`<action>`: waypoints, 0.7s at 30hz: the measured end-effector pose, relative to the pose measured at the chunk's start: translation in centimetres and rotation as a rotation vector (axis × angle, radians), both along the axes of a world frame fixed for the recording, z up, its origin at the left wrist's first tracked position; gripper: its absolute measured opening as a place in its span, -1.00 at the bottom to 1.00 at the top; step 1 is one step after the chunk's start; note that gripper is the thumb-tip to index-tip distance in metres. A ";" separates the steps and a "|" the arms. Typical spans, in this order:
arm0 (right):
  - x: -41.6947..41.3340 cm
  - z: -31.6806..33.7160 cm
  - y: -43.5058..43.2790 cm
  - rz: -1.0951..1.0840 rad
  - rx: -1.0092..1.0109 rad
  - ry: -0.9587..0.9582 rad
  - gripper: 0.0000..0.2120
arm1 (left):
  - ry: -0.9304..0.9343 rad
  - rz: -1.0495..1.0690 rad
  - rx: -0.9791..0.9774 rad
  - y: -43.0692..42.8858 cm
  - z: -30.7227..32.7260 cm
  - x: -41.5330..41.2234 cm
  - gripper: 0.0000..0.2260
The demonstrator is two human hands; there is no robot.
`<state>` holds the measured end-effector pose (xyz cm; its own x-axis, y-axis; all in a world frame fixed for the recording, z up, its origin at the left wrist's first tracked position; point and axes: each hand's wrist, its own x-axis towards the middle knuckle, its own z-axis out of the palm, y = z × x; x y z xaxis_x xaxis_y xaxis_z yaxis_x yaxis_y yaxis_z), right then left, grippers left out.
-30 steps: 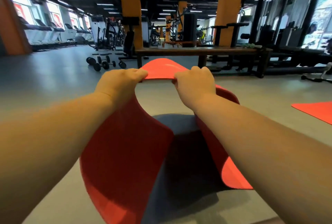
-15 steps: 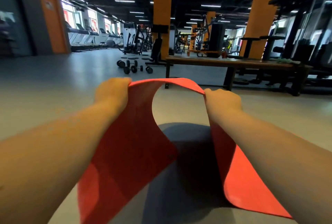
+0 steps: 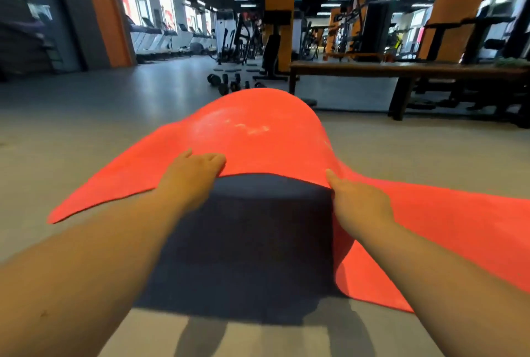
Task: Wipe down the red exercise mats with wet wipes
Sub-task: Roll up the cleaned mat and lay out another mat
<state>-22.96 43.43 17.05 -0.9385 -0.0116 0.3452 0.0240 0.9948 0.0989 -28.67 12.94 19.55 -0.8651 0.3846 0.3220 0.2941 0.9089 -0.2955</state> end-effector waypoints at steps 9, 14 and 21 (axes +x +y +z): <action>-2.4 -8.1 -11.4 0.338 -0.025 -0.058 -0.52 | -0.293 -0.019 0.230 1.0 -11.7 1.5 -0.55; -1.7 -12.8 -6.0 0.202 -0.048 -0.082 -0.49 | -0.355 0.054 0.107 2.3 -15.0 0.6 -0.39; 1.1 -19.9 3.1 -0.065 -0.095 -0.297 -0.58 | -0.222 -0.070 0.019 11.1 -19.8 -0.9 -0.35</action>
<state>-21.88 46.48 -2.82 -0.9961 0.0707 0.0524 0.0717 0.9973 0.0180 -29.58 24.08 -0.21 -0.8871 0.4414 0.1348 0.4120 0.8891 -0.1994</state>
